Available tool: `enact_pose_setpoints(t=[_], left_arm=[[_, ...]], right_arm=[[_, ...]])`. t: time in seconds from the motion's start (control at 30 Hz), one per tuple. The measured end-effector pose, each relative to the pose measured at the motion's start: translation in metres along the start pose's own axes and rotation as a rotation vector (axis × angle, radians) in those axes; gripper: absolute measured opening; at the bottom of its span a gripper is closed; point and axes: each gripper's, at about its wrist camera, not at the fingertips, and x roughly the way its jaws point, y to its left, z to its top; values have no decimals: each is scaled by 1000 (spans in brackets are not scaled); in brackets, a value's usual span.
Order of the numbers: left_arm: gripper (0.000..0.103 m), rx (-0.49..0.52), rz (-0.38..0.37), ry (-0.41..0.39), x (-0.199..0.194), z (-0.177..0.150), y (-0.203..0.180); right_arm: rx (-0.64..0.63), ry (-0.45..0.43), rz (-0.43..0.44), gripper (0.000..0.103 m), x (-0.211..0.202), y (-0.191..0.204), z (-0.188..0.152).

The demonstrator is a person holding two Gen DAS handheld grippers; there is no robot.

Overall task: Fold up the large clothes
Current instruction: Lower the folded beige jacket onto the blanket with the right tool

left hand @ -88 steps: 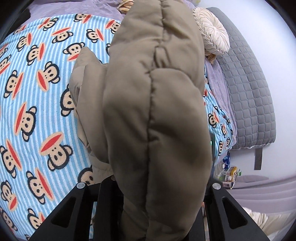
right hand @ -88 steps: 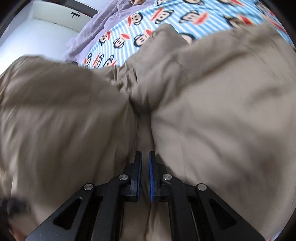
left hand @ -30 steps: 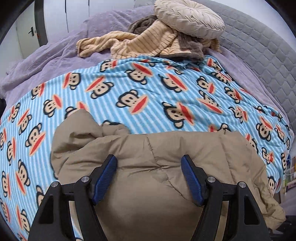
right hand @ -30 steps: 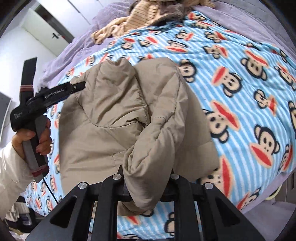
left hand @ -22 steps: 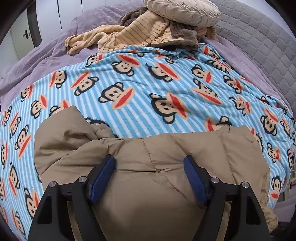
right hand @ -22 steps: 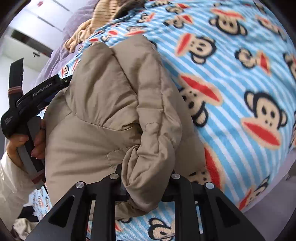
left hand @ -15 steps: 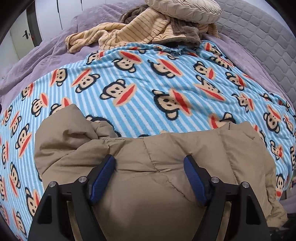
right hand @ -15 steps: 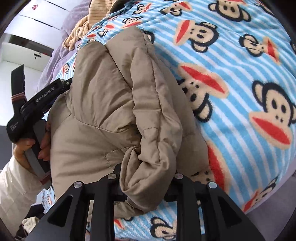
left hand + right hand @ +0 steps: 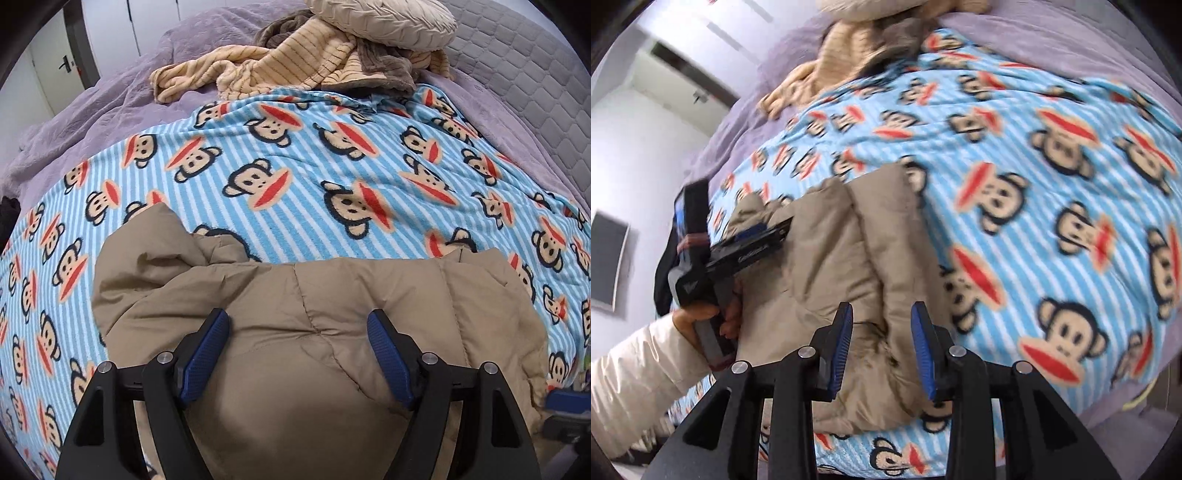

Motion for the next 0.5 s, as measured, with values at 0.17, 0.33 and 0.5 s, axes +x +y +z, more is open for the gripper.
enact_pose_setpoints(t=[0.17,0.33,0.5], left_arm=[[78,-80,1,-16,-51,-26,23],[78,-196,-53,49,-82,-86,43],[93,-258,-98,150,-69,-150,41]], right_arm=[[-100,137,5,36,52,17,-1],[-61,198,30,37,72,4,-7],[-34,199,34,37,79,-4,-16]])
